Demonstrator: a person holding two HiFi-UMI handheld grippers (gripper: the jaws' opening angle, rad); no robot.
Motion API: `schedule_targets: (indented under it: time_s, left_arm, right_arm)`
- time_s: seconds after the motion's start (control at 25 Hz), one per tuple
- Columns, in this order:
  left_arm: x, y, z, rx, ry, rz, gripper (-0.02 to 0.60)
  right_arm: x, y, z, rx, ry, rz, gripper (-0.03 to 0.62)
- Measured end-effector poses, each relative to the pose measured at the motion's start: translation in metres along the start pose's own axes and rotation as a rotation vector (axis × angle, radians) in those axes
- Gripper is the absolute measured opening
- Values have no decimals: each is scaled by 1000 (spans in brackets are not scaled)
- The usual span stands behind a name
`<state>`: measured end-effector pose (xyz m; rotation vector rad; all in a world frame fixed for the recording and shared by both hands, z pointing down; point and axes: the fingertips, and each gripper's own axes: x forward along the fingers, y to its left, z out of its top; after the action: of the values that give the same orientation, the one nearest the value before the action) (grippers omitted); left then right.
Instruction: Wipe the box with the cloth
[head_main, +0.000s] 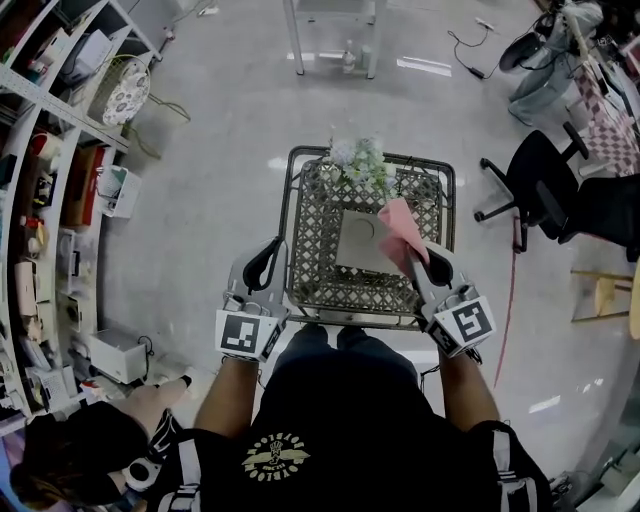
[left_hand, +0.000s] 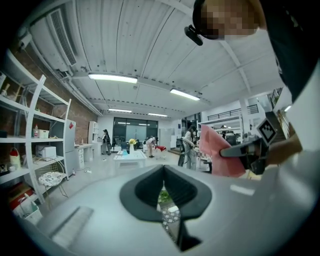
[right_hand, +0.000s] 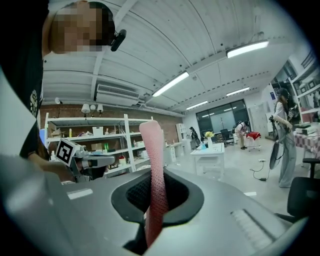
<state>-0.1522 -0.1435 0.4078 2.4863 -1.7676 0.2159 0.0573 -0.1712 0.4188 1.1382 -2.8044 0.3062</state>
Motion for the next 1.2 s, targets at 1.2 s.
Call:
schedule_targets:
  time_s: [1.2]
  left_arm:
    - [-1, 139, -84, -90, 125, -11, 0]
  right_arm:
    - [186, 7, -272, 303, 397, -60, 17]
